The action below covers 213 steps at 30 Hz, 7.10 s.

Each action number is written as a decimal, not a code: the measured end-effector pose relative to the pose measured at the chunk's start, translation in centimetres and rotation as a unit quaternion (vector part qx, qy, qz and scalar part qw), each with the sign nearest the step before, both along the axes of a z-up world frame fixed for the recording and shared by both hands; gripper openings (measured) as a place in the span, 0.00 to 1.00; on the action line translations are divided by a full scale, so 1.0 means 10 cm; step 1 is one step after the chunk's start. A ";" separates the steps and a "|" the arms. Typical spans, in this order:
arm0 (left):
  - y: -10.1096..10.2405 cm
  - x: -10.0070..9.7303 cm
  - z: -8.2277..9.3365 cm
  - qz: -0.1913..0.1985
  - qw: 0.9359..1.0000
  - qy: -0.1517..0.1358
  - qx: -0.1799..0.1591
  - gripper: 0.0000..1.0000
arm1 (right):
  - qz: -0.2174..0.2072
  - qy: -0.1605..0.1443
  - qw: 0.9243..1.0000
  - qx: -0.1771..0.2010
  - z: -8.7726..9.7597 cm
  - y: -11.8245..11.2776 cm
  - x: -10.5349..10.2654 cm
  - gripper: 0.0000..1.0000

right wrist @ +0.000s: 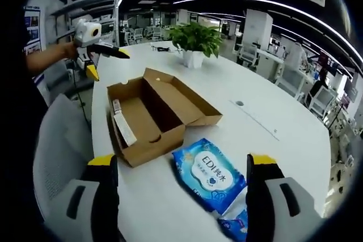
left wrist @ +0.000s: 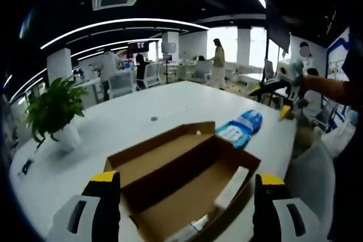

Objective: Operate the shoe box by opening the lid, removing the specified soft item, and placing it in the target area until the item is outside and the box remains undamaged.

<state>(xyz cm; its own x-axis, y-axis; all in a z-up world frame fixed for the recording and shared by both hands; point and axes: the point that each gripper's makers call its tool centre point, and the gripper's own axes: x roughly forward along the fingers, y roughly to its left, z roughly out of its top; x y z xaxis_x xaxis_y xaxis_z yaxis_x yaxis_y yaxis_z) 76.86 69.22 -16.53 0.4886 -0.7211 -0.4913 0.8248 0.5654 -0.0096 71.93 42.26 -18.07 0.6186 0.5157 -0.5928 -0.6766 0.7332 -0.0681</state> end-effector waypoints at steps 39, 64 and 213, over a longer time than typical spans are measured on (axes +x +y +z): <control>0.49 -0.07 -0.19 0.041 0.999 0.002 0.004 1.00 | 0.252 0.059 0.963 -0.077 -0.65 1.19 0.14 0.53; 0.49 -0.07 -0.20 0.040 0.999 -0.004 0.011 1.00 | 0.331 0.112 0.929 -0.123 -1.18 1.59 0.11 0.39; 0.17 -0.02 -0.34 -0.005 1.000 0.006 0.021 0.97 | 0.161 0.067 0.969 -0.174 -0.08 -0.96 0.82 0.15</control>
